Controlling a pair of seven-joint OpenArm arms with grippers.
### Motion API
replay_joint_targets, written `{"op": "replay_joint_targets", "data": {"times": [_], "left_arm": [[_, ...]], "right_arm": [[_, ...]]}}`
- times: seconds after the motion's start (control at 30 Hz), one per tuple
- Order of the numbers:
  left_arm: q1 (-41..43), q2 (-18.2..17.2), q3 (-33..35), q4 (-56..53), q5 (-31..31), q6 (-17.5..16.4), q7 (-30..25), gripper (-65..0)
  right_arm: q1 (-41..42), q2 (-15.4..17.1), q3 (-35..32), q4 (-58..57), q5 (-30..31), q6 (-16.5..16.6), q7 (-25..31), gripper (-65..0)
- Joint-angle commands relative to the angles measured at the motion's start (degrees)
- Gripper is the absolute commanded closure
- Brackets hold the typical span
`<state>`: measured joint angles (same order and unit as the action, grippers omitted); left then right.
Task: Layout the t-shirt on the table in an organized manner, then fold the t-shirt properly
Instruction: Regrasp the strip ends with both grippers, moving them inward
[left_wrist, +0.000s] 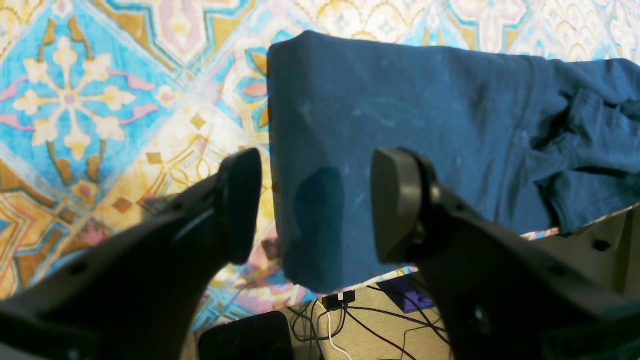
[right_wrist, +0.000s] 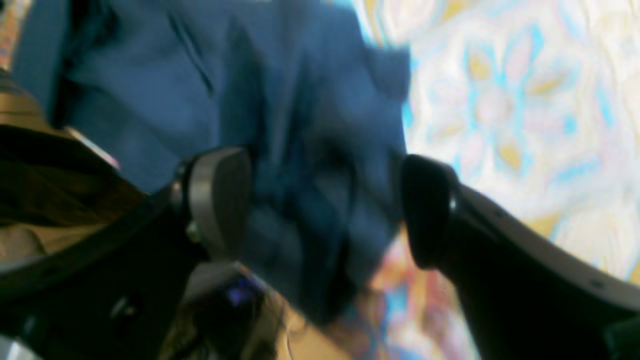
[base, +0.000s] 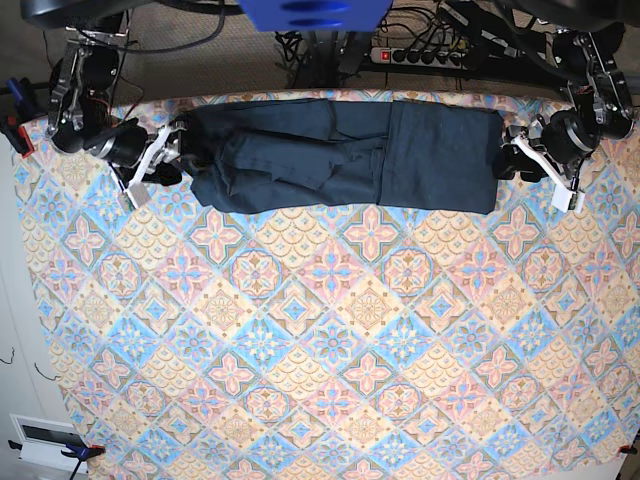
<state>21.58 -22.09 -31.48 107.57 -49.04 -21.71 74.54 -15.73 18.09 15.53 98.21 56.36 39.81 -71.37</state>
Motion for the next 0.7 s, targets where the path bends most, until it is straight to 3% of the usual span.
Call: {"op": "replay_joint_targets", "data": {"times": [0.0,0.37,0.67], "left_arm": [[-0.27,-0.99,-0.38,0.69,-0.85,-0.13,-0.83,-34.4],[-0.27,-0.99,-0.38,0.69,-1.03,-0.13,-0.83,-34.4],[-0.27,-0.99,-0.38,0.69,-1.12,-0.13,-0.83,-34.4]], "right_arm": [[1.26,1.03,0.51,1.08,3.11,0.19,1.62,-45.3],[1.35,1.03,1.22,0.99,6.89,0.19,1.70,-45.3],[1.44,0.51,1.22,-4.46,-1.54,0.19,1.70,-45.3]]}}
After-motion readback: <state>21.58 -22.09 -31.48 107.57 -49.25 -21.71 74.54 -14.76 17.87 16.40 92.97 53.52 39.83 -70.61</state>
